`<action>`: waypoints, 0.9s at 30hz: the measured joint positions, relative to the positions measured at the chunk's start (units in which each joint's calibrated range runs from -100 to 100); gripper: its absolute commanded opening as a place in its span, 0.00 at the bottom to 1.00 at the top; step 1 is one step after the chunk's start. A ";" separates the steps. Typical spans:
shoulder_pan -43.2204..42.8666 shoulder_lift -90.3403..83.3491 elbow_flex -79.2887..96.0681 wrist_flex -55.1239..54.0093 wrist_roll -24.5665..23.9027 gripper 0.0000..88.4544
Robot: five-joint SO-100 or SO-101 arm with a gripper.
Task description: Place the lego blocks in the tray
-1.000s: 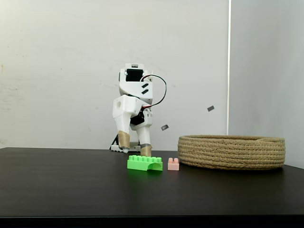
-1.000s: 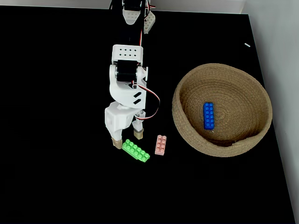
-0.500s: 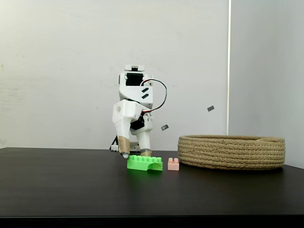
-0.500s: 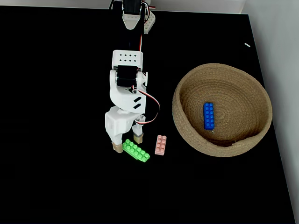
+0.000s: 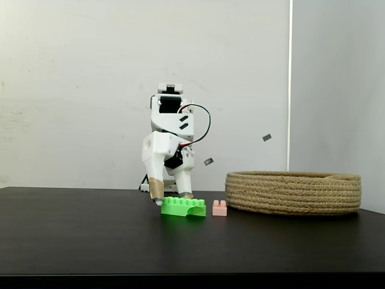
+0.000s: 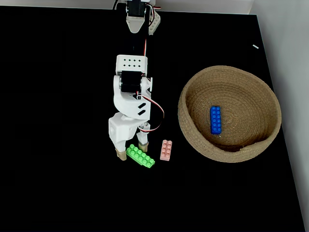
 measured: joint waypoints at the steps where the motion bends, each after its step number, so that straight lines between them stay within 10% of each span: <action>1: 0.00 0.17 0.00 -0.16 -0.29 0.20; 12: -0.08 0.59 -0.18 -0.49 -2.15 0.00; 27: -1.63 -3.31 3.18 -1.46 -4.30 0.00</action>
